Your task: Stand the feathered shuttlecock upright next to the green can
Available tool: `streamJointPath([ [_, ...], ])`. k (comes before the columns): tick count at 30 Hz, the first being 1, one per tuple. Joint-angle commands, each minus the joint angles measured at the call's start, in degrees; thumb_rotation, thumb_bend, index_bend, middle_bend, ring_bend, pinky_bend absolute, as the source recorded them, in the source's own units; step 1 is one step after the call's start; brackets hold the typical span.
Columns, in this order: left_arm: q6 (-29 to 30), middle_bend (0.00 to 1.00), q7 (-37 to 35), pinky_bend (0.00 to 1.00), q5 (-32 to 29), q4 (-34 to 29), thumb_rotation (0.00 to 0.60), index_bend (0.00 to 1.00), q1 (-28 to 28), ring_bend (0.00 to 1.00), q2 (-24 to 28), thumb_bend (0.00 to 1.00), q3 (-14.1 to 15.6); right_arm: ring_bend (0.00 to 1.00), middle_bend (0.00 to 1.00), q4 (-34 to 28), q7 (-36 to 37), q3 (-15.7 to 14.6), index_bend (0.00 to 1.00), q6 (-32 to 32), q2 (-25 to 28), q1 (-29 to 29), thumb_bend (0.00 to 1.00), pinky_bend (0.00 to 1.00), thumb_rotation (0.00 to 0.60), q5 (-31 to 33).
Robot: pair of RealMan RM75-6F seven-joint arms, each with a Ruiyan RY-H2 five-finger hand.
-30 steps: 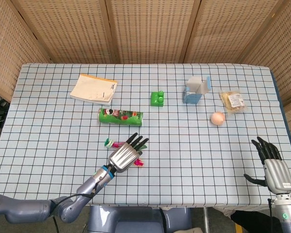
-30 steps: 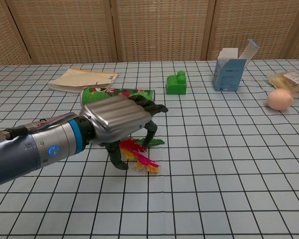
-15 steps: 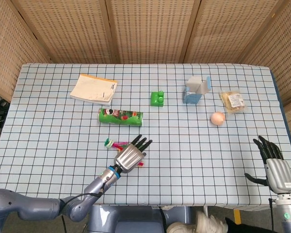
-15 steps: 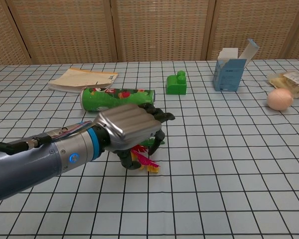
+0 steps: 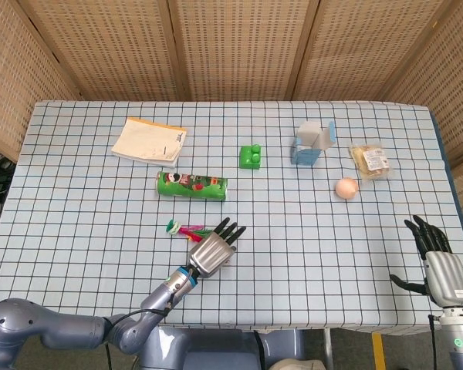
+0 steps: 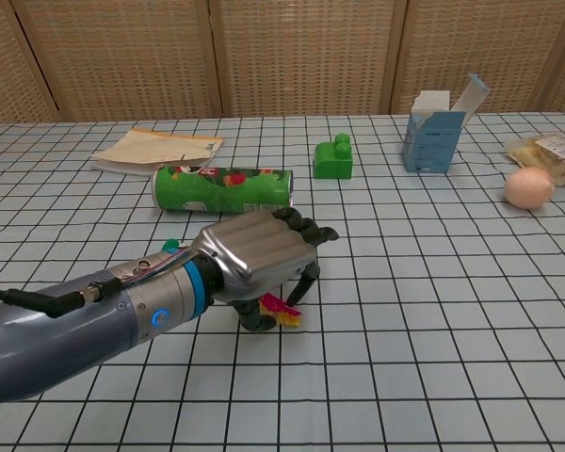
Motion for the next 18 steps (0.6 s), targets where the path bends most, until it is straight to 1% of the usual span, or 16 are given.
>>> streamJointPath([
  [1, 0.3, 0.00, 0.1, 0.00, -0.4, 1.3, 0.600, 0.56, -0.5, 0.00, -0.9, 0.36, 0.1, 0.00, 0.00, 0.0, 0.1, 0.0, 0.01, 0.1, 0.0, 0.0, 0.01, 0.00, 0.600, -0.2],
  [5, 0.7, 0.00, -0.1, 0.00, 0.1, 2.1, 0.600, 0.59, -0.7, 0.00, -1.8, 0.45, 0.5, 0.00, 0.00, 0.1, 0.4, 0.0, 0.01, 0.3, 0.1, 0.0, 0.01, 0.00, 0.600, -0.2],
  [10, 1.2, 0.00, -0.8, 0.00, 0.5, 3.2, 0.600, 0.62, -0.8, 0.00, -2.8, 0.50, 1.1, 0.00, 0.00, -0.1, 1.0, -0.1, 0.01, 0.6, 0.2, -0.1, 0.01, 0.00, 0.600, -0.7],
  [14, 1.8, 0.00, -1.8, 0.00, 1.3, 3.7, 0.600, 0.64, -0.6, 0.00, -2.9, 0.51, 1.5, 0.00, 0.00, 0.0, 1.1, -0.1, 0.01, 0.8, 0.2, -0.2, 0.01, 0.00, 0.600, -0.8],
  [18, 3.1, 0.00, -3.1, 0.00, 2.8, 2.4, 0.600, 0.64, -0.1, 0.00, -1.8, 0.51, 1.5, 0.00, 0.00, 0.0, 1.0, -0.1, 0.01, 0.9, 0.2, -0.2, 0.01, 0.00, 0.600, -0.9],
])
